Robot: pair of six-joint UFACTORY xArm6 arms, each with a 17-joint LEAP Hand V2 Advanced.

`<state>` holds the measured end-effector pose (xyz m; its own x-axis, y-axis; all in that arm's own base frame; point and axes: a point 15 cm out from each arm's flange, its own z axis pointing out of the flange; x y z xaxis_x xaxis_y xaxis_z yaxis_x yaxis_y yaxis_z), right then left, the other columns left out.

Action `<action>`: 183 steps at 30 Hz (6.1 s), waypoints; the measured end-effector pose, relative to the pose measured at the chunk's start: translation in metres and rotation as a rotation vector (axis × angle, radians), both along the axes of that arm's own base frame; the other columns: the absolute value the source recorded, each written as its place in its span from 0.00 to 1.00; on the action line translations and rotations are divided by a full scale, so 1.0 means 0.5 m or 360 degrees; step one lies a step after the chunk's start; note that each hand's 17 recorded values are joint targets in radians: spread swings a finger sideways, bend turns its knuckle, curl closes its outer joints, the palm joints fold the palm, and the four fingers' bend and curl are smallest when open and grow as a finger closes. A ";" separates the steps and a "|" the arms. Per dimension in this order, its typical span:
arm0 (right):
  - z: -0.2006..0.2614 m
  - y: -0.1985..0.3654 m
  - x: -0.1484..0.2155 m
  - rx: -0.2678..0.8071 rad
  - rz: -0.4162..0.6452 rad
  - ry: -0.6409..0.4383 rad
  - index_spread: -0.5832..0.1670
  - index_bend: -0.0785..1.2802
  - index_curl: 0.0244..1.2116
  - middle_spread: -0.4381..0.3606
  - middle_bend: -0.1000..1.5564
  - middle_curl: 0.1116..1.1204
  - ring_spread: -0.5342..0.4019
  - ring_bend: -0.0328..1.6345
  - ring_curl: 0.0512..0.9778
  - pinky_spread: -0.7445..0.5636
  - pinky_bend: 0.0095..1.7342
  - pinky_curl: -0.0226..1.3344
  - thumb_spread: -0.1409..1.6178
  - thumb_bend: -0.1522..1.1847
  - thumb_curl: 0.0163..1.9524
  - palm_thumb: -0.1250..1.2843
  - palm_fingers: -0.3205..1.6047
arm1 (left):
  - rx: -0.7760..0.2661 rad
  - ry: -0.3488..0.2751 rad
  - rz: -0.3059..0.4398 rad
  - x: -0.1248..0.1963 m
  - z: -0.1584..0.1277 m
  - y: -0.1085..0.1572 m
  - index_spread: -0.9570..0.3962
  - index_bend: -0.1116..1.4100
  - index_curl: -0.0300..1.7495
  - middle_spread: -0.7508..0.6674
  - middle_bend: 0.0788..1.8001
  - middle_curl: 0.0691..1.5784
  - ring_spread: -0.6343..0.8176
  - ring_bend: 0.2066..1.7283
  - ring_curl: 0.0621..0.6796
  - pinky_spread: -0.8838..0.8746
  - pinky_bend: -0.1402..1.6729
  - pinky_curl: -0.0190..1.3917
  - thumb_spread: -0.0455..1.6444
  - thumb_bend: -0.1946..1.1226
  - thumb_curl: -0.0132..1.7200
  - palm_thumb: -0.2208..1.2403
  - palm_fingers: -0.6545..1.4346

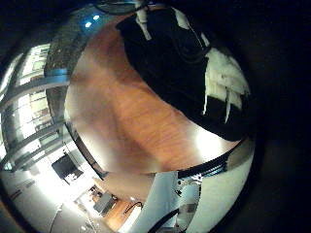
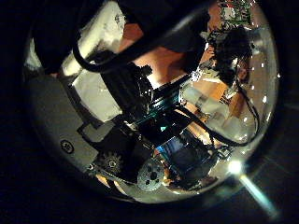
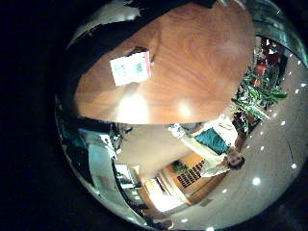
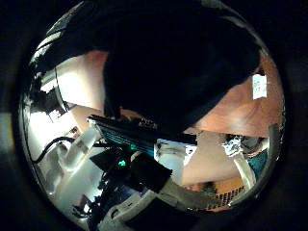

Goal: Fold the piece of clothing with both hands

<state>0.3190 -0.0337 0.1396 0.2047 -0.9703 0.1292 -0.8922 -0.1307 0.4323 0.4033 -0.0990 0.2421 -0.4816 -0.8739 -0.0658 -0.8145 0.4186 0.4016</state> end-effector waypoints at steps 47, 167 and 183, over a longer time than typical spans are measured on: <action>0.364 0.061 0.189 0.0093 -0.0034 -0.0485 0.34 0.80 0.74 0.34 0.82 0.73 0.34 0.86 0.69 0.44 0.84 0.46 0.75 0.11 0.30 0.78 0.71 | -0.0050 0.0140 0.0144 -0.030 0.056 0.141 0.15 0.38 0.75 0.12 0.49 0.65 0.16 0.78 0.78 0.14 0.64 0.61 0.88 0.14 0.18 0.46 0.82; 0.405 -0.040 0.161 0.0174 0.0165 -0.0533 0.38 0.83 0.79 0.37 0.85 0.72 0.34 0.86 0.73 0.44 0.75 0.65 0.74 0.11 0.36 0.84 0.72 | -0.0324 -0.0070 0.0477 -0.076 -0.038 0.157 0.68 0.19 0.21 0.69 0.07 0.16 0.63 0.32 0.30 0.68 0.32 0.26 0.75 0.14 0.16 0.25 0.36; 0.238 0.521 0.304 0.0188 0.0633 -0.0311 0.41 0.83 0.77 0.38 0.85 0.70 0.34 0.85 0.74 0.43 0.71 0.72 0.70 0.10 0.40 0.82 0.74 | -0.0303 -0.0157 0.0760 -0.204 -0.041 0.350 0.67 0.18 0.21 0.63 0.07 0.19 0.58 0.32 0.29 0.65 0.31 0.26 0.74 0.13 0.16 0.24 0.39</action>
